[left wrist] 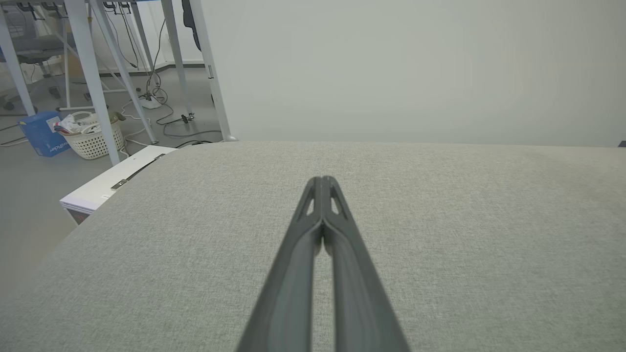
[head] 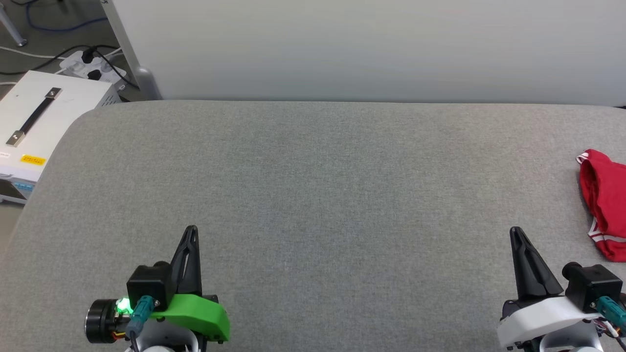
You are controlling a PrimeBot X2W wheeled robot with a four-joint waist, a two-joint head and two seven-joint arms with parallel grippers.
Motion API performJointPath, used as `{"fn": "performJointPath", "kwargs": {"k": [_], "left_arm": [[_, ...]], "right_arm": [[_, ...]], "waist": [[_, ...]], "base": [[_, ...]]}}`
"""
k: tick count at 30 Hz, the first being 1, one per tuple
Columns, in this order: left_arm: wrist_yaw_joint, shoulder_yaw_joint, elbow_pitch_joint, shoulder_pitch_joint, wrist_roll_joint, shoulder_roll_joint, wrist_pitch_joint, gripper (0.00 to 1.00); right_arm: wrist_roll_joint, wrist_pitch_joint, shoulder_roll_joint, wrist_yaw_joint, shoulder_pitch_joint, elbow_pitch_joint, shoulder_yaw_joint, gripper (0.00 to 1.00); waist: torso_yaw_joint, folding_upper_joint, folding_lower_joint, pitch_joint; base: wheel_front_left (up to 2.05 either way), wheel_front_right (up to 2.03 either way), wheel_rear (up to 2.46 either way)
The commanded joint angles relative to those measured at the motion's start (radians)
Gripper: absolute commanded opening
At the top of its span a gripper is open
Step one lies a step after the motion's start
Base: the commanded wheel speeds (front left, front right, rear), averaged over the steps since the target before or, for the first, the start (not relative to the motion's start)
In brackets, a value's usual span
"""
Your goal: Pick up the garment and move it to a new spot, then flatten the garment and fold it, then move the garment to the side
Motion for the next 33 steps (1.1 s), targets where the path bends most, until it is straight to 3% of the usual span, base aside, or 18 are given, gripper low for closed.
{"fn": "performJointPath", "kwargs": {"k": [1,33], "left_arm": [[0.007,0.003,-0.005,-0.005,0.015,-0.004,0.005,0.00],[0.013,0.019,-0.028,-0.009,0.043,-0.006,0.073,0.00]], "right_arm": [[-0.015,0.007,0.002,0.000,-0.018,0.001,0.003,0.00],[-0.073,0.076,0.010,-0.001,-0.042,0.002,0.014,0.00]], "waist": [[-0.001,0.0000,0.0000,-0.001],[-0.014,0.0000,0.0000,-0.013]], "base": [[0.00,0.00,0.00],[0.00,0.00,0.00]]}}
